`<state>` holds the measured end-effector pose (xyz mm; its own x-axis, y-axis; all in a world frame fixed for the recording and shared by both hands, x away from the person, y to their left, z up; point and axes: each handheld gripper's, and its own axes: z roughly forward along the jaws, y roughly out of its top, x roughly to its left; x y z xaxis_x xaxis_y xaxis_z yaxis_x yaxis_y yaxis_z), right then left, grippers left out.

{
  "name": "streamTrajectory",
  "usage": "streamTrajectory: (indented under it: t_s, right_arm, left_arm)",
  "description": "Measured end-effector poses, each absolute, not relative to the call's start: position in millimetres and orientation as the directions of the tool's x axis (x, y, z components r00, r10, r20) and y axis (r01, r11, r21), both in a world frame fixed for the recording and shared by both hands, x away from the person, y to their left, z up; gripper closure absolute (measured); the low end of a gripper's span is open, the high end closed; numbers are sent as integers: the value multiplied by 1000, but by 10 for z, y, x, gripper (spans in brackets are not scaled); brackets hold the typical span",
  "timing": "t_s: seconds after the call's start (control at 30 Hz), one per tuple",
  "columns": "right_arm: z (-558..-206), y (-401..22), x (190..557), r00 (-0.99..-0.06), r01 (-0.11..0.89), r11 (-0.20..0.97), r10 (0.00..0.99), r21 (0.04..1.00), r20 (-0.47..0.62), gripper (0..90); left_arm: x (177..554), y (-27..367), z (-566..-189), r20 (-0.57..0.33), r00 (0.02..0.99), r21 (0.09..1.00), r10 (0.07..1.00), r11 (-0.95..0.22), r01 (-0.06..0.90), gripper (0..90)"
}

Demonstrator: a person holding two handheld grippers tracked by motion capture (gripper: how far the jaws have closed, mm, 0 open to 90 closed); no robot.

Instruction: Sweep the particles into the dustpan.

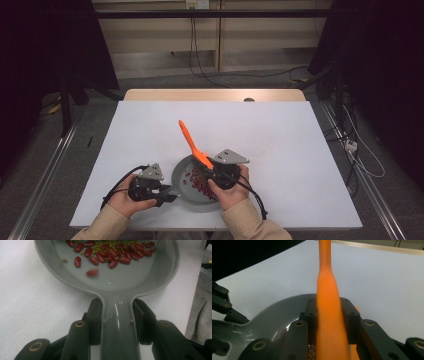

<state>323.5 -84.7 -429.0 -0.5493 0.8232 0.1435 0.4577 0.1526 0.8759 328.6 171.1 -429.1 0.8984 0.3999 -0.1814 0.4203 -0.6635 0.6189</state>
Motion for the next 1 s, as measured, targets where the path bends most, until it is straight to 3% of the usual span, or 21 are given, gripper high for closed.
streamTrajectory:
  t_s: [0.23,0.6,1.0]
  right_arm:
    - [-4161,-962,3281,-550,424,132,824,896,139,718]
    - [-4247,-1400,3435,-446,426,148,893,893,65,717]
    - [-4402,-1128,3346,-469,416,223,883,881,-2,717]
  left_arm:
    - [3286,1721,-4293,-182,898,619,401,-662,421,627]
    - [3296,1730,-4293,-189,899,616,394,-665,421,627]
    - [3294,1722,-4295,-195,895,616,402,-660,430,628]
